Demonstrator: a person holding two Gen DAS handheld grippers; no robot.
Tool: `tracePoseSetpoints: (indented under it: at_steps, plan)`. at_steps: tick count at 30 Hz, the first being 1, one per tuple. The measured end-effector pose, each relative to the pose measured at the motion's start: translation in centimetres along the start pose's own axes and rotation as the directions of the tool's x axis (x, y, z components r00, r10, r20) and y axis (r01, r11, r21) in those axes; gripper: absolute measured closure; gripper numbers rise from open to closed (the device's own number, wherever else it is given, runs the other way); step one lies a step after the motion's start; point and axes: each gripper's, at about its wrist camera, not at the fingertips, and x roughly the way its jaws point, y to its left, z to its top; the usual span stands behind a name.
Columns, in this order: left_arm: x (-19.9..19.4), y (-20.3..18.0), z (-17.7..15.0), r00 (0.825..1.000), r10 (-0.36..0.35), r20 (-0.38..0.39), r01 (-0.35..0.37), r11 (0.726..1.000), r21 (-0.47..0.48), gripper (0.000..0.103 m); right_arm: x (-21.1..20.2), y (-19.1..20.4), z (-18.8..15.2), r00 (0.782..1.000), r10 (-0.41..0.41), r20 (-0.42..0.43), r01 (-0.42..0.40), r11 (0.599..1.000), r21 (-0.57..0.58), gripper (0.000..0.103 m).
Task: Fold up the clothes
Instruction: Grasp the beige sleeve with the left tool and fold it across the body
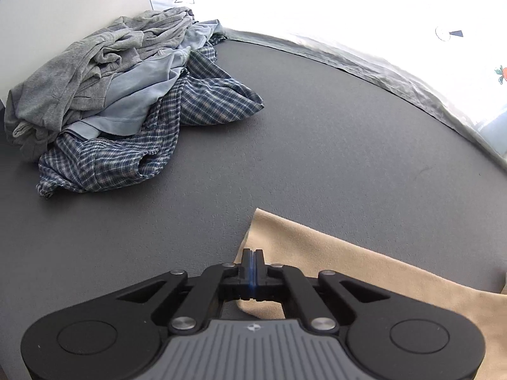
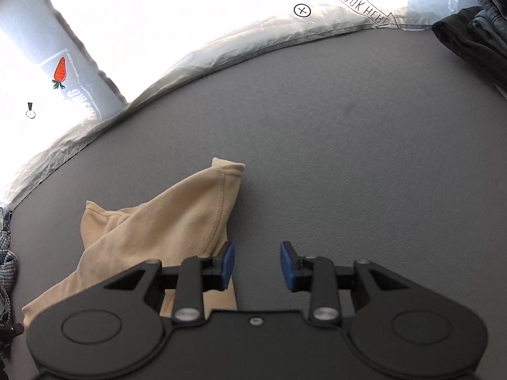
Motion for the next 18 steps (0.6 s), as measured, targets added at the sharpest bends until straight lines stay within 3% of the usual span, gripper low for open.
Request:
tracePoseSetpoints:
  at_steps: [6,10,14,18]
  plan:
    - [-1.3,2.1,0.6,0.999,-0.051,0.01,0.051,0.999,-0.008,0.101,1.9,-0.7,1.2,0.992,0.129,-0.013,-0.125,0.977,0.171,0.059]
    - [0.5,2.6,-0.6,0.995,-0.09,-0.044,0.089,0.996,-0.032,0.058,2.7,0.0,1.5,0.994,0.106,-0.014,-0.102,0.981,0.167,0.058]
    - [1.7,1.7,-1.4,0.995,-0.084,-0.046,0.084,0.996,0.005,0.047,2.8,0.2,1.5,0.995,0.097,-0.009,-0.095,0.985,0.141,0.056]
    - [2.5,0.4,-1.7,0.995,-0.096,-0.033,0.097,0.995,0.037,0.044,2.9,0.4,1.5,0.996,0.091,-0.002,-0.09,0.989,0.115,0.055]
